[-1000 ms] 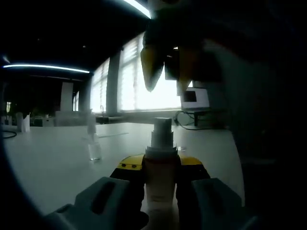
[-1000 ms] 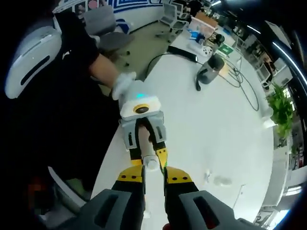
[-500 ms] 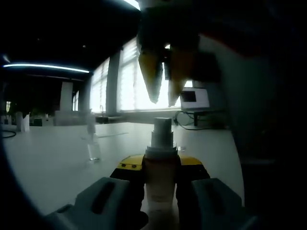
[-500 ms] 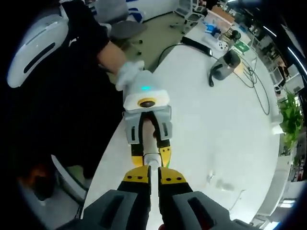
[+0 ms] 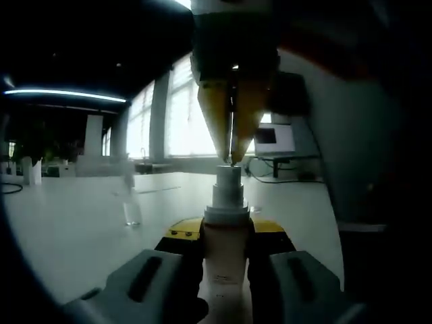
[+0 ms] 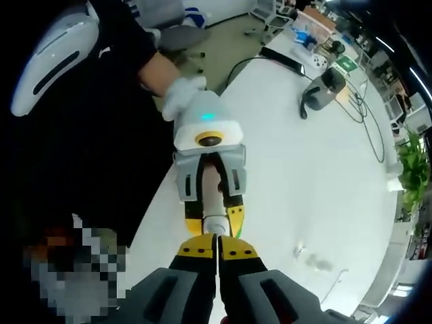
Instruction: Clamp pump bottle remove cover press pump head put on cover
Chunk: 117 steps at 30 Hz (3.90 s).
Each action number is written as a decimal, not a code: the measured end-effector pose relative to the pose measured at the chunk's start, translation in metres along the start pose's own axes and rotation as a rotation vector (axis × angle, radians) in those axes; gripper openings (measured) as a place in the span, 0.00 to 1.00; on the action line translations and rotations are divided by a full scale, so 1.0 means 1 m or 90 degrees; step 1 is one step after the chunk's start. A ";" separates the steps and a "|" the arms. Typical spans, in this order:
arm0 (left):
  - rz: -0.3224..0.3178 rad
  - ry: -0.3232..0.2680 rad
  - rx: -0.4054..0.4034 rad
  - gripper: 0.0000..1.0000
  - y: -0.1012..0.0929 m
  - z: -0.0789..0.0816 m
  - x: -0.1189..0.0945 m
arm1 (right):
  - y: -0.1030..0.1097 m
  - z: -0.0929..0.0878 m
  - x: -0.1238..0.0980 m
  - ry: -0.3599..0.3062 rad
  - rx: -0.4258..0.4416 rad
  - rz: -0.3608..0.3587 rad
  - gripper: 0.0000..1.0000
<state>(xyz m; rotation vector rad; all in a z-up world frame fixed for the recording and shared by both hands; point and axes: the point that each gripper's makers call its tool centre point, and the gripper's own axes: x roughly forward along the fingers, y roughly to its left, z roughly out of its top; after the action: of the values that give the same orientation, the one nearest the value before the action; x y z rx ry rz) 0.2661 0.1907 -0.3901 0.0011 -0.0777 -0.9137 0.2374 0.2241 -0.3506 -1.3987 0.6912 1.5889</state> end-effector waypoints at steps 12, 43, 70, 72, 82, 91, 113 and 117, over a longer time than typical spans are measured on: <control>0.000 0.000 -0.004 0.15 0.000 0.000 0.000 | 0.000 0.001 0.000 0.014 -0.004 -0.004 0.00; 0.000 0.002 -0.004 0.15 0.001 -0.001 0.001 | -0.002 0.001 0.002 0.035 -0.023 0.012 0.00; 0.008 0.014 -0.013 0.15 0.002 -0.001 0.001 | 0.000 0.000 0.008 0.091 0.038 0.048 0.00; 0.009 0.014 -0.013 0.15 0.002 -0.001 0.001 | 0.000 0.000 0.009 0.095 0.035 0.045 0.00; 0.014 0.015 -0.011 0.15 0.002 -0.001 0.001 | 0.000 -0.002 0.010 0.105 0.046 0.040 0.00; 0.013 0.013 -0.010 0.15 0.002 -0.001 0.001 | -0.002 -0.002 0.004 0.084 0.058 0.040 0.00; 0.013 0.009 -0.009 0.15 0.002 -0.001 0.002 | -0.001 -0.002 0.004 0.086 0.056 0.052 0.00; 0.013 0.009 -0.010 0.15 0.002 -0.001 0.001 | 0.000 -0.001 0.004 0.090 0.050 0.052 0.00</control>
<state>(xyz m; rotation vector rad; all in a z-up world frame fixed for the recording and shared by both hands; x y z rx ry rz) 0.2688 0.1909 -0.3907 -0.0067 -0.0570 -0.8934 0.2384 0.2243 -0.3549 -1.4512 0.8959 1.5187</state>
